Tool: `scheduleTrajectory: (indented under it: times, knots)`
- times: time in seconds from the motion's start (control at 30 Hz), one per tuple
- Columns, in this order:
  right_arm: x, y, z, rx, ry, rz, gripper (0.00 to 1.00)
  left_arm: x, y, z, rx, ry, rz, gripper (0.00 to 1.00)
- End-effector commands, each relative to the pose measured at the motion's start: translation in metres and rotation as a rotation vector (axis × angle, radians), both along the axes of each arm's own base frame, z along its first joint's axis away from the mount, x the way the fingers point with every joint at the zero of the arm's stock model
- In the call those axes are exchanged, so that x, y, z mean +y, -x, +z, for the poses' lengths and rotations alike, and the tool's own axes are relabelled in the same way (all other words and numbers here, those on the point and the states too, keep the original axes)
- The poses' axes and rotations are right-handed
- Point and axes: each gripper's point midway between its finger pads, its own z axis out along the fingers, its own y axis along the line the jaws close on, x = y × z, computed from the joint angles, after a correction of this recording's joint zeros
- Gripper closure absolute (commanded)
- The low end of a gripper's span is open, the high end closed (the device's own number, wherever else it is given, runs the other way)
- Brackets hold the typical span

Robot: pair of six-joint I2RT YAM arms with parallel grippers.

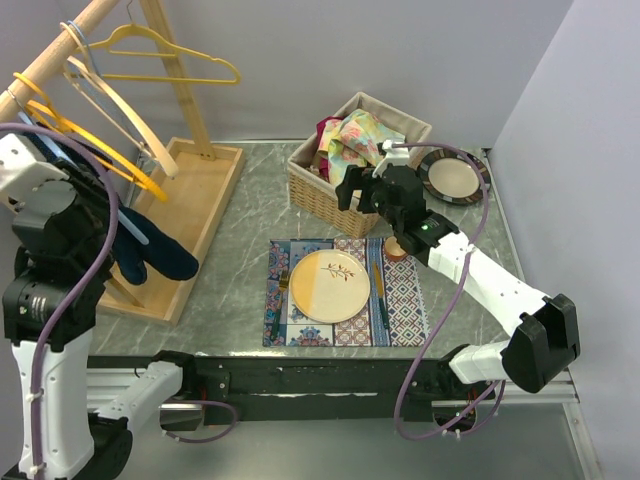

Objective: Remove the skirt from the hanger

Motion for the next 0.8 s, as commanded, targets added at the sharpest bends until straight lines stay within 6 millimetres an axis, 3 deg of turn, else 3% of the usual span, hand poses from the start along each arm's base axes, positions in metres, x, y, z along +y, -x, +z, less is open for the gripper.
scheduleTrajectory:
  times: [0.0, 0.2, 0.43, 0.53, 0.63, 0.67, 0.77]
  knots:
    - [0.0, 0.003, 0.031, -0.071, -0.03, -0.005, 0.0, 0.004, 0.014, 0.011, -0.032, -0.003, 0.01, 0.6]
    - [0.003, 0.005, 0.031, -0.066, -0.016, 0.001, 0.0, -0.001, -0.001, -0.007, 0.024, -0.017, -0.009, 0.56]
    - [0.0, 0.004, 0.03, -0.077, -0.015, -0.013, 0.0, -0.001, -0.01, -0.023, 0.065, -0.008, 0.007, 0.64]
    - [0.001, 0.003, 0.03, -0.071, -0.008, -0.01, 0.0, -0.003, -0.012, -0.022, 0.06, -0.007, -0.01, 0.73]
    - [0.002, 0.005, 0.03, -0.075, -0.013, -0.007, 0.0, -0.005, -0.01, -0.014, 0.043, -0.001, -0.025, 0.88]
    - [0.001, 0.004, 0.029, -0.076, -0.012, -0.008, 0.0, -0.005, -0.008, -0.009, 0.028, 0.003, -0.023, 0.97]
    - [0.001, 0.004, 0.03, -0.075, -0.01, -0.008, 0.0, -0.001, 0.0, 0.001, -0.002, 0.003, -0.004, 0.99]
